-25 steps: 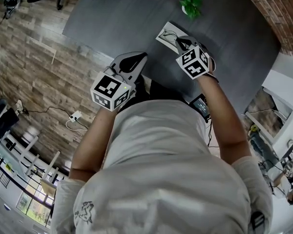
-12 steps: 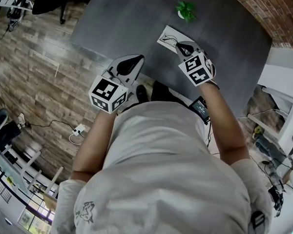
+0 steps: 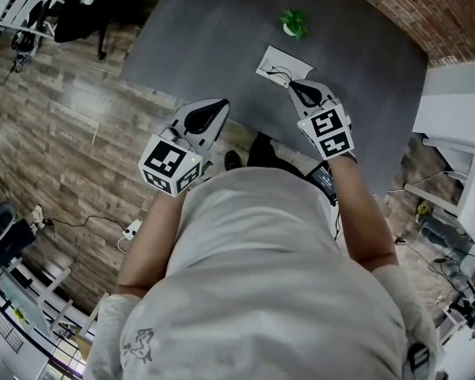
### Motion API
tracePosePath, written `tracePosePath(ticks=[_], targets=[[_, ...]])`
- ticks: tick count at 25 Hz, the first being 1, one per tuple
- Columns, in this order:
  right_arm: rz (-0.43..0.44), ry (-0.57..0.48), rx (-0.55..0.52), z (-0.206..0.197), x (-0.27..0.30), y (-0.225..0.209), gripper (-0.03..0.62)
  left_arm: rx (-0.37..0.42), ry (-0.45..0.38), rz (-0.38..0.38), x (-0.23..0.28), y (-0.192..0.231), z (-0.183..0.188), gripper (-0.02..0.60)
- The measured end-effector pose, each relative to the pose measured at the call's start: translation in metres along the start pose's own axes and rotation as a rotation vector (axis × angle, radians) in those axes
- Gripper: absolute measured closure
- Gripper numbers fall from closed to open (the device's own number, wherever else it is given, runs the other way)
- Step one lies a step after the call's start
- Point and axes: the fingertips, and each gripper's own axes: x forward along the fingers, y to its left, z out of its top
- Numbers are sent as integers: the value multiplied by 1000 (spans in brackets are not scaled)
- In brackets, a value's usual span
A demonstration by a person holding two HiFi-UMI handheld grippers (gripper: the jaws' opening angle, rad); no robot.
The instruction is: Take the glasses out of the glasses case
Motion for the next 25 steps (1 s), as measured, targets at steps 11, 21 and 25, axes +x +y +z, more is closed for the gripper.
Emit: tracePosePath(ticks=[11,21,25], targets=[[-20,-167,121,33,-58,41,579,43,-48,-66,-28,-19,14,571],[-17,-242,92,32,-110,63,579,57,-43,-86,-36,-46,8,571],[-19,-255,104,24,-126,57,579,54,-38,-80,-33,-60,8,571]])
